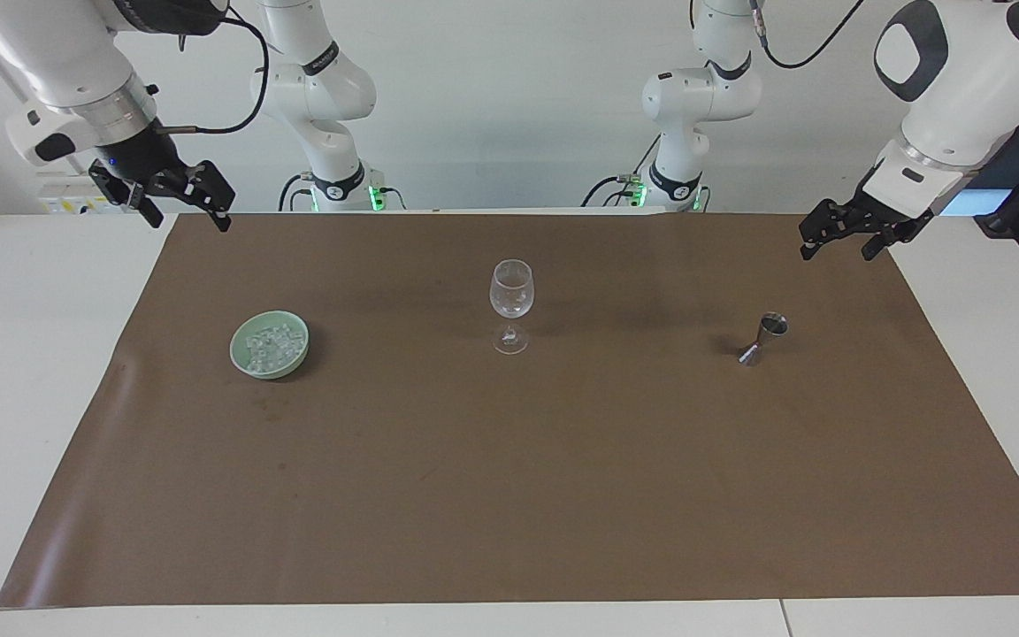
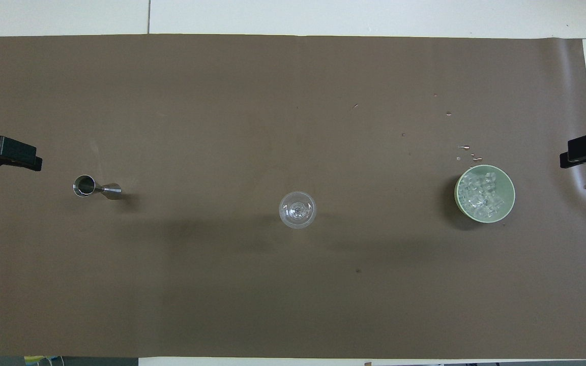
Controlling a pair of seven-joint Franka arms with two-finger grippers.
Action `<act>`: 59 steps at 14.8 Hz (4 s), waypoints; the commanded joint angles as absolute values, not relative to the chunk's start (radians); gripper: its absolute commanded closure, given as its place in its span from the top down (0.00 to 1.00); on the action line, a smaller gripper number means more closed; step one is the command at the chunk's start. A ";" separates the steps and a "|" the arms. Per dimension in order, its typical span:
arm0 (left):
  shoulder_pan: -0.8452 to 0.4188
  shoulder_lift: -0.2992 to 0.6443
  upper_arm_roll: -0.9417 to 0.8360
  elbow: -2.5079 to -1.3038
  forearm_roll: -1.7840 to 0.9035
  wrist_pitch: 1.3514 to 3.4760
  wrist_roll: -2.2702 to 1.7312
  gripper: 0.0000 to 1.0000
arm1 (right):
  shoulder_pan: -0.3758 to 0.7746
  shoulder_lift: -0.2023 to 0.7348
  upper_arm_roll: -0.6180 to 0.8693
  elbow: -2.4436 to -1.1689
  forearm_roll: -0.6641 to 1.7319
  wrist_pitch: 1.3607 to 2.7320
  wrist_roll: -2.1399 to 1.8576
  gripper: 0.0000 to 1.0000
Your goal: Pour wine and add ice with both arms
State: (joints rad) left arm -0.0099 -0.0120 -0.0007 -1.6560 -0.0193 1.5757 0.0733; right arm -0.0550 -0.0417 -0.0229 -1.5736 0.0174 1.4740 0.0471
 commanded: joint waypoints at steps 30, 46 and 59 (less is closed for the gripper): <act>0.279 0.402 0.041 -1.523 -0.618 1.485 -0.885 1.00 | -0.063 -0.046 -0.023 -1.585 0.025 1.473 0.034 1.00; 0.407 0.315 0.028 -2.043 -0.952 1.744 -0.697 1.00 | -0.063 -0.046 -0.023 -1.585 0.025 1.471 0.034 1.00; 0.334 0.272 0.026 -2.212 -1.160 1.904 -0.606 1.00 | -0.063 -0.046 -0.023 -1.585 0.025 1.473 0.034 1.00</act>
State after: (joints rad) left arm 0.3314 0.3158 0.0220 -2.1570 -1.1376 1.8781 -0.6135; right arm -0.0559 -0.0416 -0.0238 -1.5773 0.0174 1.4735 0.0471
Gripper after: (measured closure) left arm 0.000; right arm 0.000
